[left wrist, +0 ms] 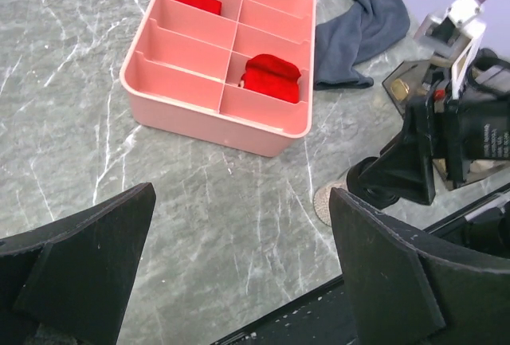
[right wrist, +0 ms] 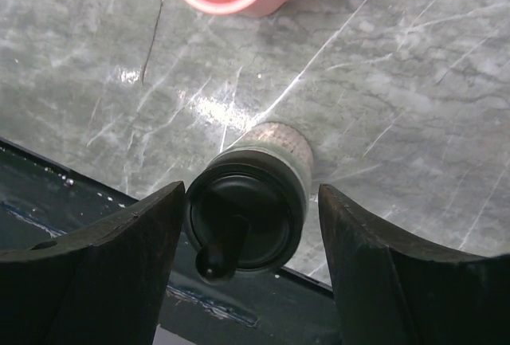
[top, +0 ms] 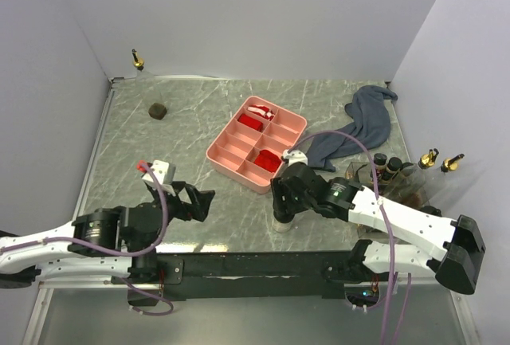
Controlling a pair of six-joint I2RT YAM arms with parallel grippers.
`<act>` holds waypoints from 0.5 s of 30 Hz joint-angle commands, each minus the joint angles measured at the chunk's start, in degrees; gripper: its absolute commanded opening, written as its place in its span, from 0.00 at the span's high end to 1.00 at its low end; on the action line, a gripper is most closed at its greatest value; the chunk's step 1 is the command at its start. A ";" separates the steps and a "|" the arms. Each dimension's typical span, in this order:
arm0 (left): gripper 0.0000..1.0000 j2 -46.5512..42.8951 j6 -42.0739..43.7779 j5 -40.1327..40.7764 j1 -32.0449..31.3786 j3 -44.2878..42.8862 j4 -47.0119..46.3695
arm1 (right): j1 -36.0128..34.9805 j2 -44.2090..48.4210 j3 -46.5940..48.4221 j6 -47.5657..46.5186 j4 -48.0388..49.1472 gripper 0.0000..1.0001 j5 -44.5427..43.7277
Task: Organize the condiment bottles
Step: Pick up the bottle from the center of the board.
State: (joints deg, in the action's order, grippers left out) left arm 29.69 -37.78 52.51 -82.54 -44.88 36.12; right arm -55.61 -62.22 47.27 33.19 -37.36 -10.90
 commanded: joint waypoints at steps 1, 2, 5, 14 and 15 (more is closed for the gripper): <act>0.03 -2.88 -3.52 1.19 -0.25 -1.52 5.27 | -1.69 -0.54 1.78 1.61 -0.08 0.27 -1.06; 0.03 -3.41 -3.53 0.84 -0.25 -1.61 5.36 | -1.95 -0.63 1.86 1.79 -0.08 0.27 -0.88; 0.03 -5.08 -1.51 -1.97 -0.25 -1.26 4.05 | -2.57 -0.63 1.34 2.41 -0.69 0.27 -0.71; 0.03 -6.32 -2.82 -3.12 -0.25 -0.55 5.44 | -3.89 -2.64 0.28 4.69 -2.54 0.21 -2.63; 0.03 -6.05 -3.26 -3.03 -0.25 -0.64 6.06 | -4.06 -2.73 0.28 4.87 -2.71 0.20 -2.99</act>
State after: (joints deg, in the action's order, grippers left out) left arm 23.33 -39.75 50.39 -82.54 -44.91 40.34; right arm -58.87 -63.57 47.27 36.64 -38.41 -11.55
